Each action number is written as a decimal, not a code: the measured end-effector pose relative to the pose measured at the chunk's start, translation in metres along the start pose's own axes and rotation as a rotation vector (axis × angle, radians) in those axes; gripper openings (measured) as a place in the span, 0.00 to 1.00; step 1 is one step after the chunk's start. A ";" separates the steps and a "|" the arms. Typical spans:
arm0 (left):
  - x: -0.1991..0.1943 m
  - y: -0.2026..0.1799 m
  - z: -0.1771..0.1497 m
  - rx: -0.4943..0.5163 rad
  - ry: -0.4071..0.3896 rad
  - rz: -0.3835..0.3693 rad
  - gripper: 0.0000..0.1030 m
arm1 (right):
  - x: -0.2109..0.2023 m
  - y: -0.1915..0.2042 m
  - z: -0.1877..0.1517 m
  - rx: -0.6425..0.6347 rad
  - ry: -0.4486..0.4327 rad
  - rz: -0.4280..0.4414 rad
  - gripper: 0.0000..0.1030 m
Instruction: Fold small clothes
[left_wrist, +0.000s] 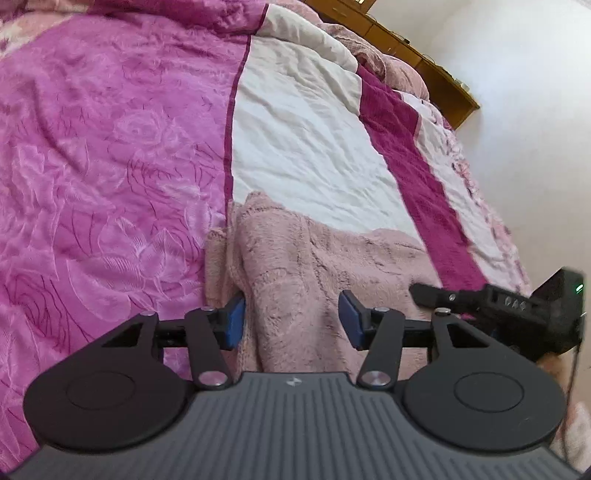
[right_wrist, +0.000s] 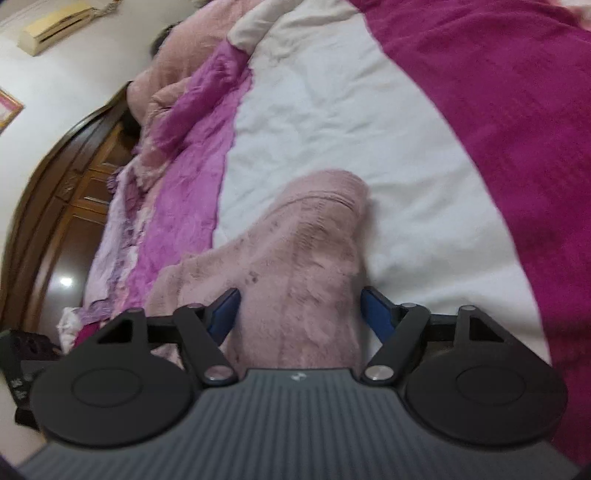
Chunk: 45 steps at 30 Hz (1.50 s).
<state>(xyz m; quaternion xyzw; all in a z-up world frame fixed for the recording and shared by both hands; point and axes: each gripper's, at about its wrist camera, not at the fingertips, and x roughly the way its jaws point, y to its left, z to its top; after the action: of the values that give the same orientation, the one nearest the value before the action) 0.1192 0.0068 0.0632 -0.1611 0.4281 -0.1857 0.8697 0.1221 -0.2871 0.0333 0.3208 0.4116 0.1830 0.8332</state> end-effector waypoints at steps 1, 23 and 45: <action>0.003 -0.001 -0.001 0.023 -0.008 0.018 0.53 | -0.004 0.004 0.000 -0.032 -0.025 0.026 0.46; -0.041 -0.022 0.010 0.080 -0.022 0.091 0.54 | -0.036 0.031 -0.021 -0.073 -0.175 -0.153 0.59; -0.094 -0.058 -0.086 0.216 -0.019 0.190 0.55 | -0.098 0.078 -0.129 -0.248 -0.240 -0.285 0.59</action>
<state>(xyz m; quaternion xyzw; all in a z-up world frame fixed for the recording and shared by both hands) -0.0137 -0.0115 0.1029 -0.0268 0.4106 -0.1459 0.8997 -0.0431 -0.2367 0.0834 0.1738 0.3250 0.0729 0.9268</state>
